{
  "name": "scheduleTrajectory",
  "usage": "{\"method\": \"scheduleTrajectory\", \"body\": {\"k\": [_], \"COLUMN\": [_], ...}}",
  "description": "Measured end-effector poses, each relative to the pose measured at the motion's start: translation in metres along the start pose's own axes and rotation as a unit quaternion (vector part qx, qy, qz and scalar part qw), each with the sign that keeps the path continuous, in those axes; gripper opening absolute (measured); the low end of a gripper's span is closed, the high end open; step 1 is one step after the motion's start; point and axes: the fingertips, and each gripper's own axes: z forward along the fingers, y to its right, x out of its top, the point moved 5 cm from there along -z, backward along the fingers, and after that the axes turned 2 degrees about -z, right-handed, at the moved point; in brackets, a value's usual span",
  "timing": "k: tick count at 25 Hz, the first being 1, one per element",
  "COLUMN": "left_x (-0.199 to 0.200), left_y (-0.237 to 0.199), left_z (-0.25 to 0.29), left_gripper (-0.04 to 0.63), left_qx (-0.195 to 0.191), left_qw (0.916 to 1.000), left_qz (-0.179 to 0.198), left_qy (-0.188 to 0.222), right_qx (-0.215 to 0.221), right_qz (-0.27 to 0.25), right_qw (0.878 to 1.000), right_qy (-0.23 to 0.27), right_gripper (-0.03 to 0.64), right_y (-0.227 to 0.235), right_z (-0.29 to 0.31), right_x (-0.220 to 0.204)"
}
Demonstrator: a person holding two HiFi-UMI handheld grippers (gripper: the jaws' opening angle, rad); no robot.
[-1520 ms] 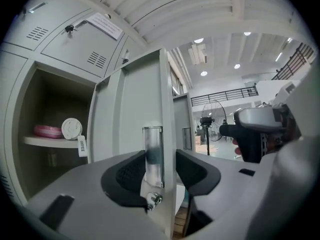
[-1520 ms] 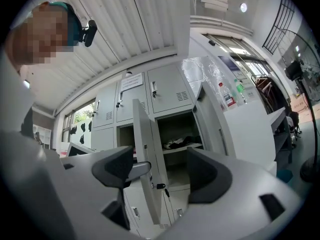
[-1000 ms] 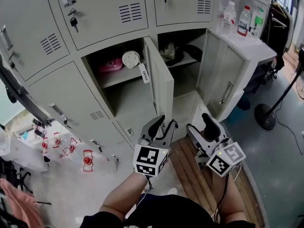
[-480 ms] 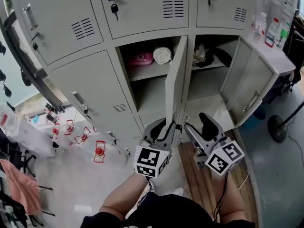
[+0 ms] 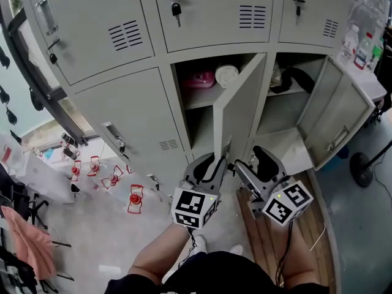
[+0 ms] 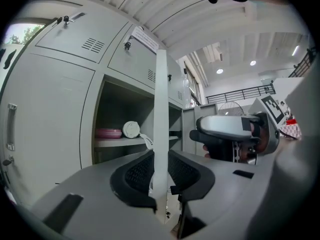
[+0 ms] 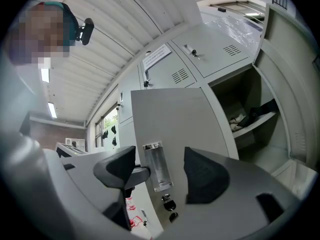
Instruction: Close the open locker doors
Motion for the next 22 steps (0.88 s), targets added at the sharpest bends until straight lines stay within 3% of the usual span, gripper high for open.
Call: {"method": "scheduleTrajectory", "body": {"k": [12, 22], "left_x": [0.003, 0.003], "left_y": [-0.062, -0.102], "left_z": [0.004, 0.013], "left_gripper": [0.107, 0.109], "left_qx": [-0.033, -0.083], "left_qw": [0.9994, 0.9965], "left_qz": [-0.003, 0.001], "left_qy": [0.002, 0.005], "right_qx": [-0.029, -0.071], "right_qz": [-0.008, -0.008], "right_qw": [1.000, 0.997], "right_qy": [-0.006, 0.000], "right_gripper": [0.298, 0.290], "right_y": [-0.013, -0.025], "right_z": [0.063, 0.107], "right_x": [-0.018, -0.034]}}
